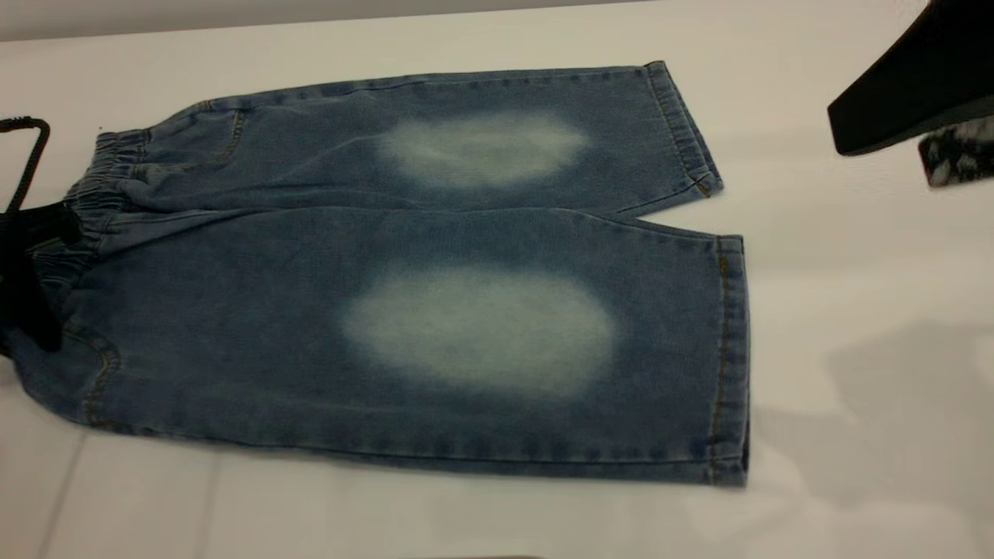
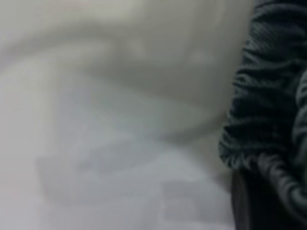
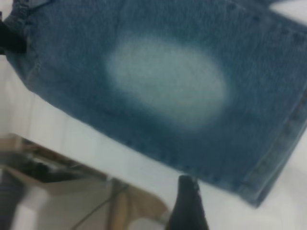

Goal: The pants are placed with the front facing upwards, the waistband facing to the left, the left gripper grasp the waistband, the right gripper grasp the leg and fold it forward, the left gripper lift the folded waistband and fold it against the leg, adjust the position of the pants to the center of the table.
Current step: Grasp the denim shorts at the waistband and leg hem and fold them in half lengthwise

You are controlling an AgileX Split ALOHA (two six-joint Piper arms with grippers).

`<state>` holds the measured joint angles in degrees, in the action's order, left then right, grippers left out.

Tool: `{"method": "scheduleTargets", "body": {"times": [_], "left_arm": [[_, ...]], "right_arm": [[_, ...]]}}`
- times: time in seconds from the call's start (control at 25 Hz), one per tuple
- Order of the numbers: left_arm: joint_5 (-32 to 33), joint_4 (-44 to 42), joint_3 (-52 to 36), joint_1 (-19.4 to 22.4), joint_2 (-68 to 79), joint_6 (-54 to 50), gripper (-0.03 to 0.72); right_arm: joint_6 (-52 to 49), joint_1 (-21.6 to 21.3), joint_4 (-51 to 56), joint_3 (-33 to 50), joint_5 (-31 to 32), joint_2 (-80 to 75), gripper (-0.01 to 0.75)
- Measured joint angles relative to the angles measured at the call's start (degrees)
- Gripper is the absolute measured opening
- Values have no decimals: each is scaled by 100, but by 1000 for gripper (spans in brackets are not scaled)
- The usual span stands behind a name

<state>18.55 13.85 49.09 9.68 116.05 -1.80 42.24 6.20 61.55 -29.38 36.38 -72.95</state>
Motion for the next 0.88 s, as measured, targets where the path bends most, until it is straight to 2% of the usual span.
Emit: {"method": "scheduleTargets", "body": {"times": [0.16,0.36,0.6,0.88], "left_arm": [[41,6,0,-169,-247,180,55],[194,76,-5,-303,-802,297,52],[439,107,-5,-380,-1110,411,52],[473,109,-5,-826,-1163,441,52]], "right_arm": [[-261,0,47,370,284,-341,484],[291,0,601,946,28,-1100,484],[2098,0,2421,959,-22,-2399,484],[3658,0,4094,941,911,-3818,484]]}}
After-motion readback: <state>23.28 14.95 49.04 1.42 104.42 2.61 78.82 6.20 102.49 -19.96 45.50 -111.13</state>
